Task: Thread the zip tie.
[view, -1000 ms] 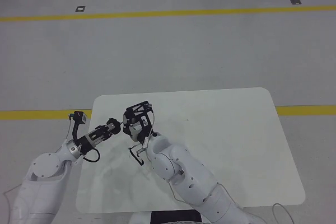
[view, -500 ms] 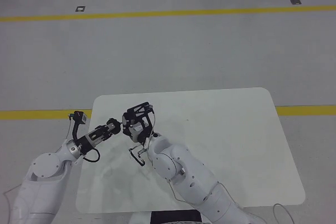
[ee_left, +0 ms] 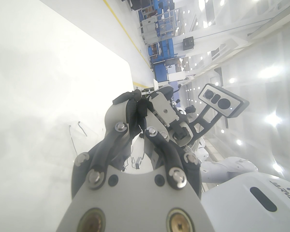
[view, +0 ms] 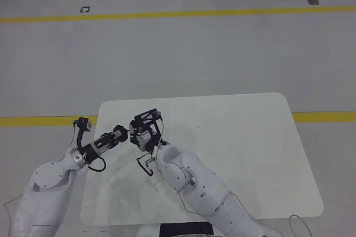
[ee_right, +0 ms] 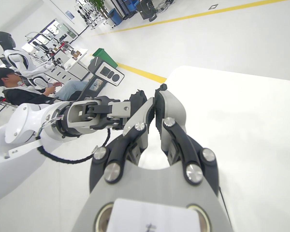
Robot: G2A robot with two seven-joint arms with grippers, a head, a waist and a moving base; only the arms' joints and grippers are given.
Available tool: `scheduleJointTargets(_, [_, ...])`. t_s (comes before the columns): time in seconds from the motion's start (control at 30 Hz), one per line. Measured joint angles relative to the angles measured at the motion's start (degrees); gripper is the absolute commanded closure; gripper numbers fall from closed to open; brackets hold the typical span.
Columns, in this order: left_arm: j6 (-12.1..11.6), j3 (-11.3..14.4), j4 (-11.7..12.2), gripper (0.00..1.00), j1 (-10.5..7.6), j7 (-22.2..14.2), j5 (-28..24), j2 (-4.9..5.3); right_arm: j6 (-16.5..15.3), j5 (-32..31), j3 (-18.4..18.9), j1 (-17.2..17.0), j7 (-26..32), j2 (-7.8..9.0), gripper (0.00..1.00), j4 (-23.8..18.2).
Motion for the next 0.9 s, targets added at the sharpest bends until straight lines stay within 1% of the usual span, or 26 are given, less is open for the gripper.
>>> scheduleJointTargets(0.23, [0.0, 0.0, 0.0, 1.00, 0.00, 0.0, 0.0, 0.00, 0.2, 0.2, -0.7, 0.6, 0.3, -0.17, 1.00, 0.9])
scheduleJointTargets(0.43, [0.0, 0.0, 0.0, 1.00, 0.00, 0.0, 0.0, 0.00, 0.4, 0.4, -0.7, 0.7, -1.1, -0.23, 1.00, 0.7])
scheduleJointTargets(0.67, [0.0, 0.0, 0.0, 1.00, 0.00, 0.0, 0.0, 0.00, 1.6, 0.3, -0.8, 0.8, 0.3, -0.25, 1.00, 1.4])
scheduleJointTargets(0.9, [0.0, 0.0, 0.0, 1.00, 0.00, 0.0, 0.0, 0.00, 1.7, 0.5, -0.9, 1.0, 0.7, -0.29, 1.00, 1.7])
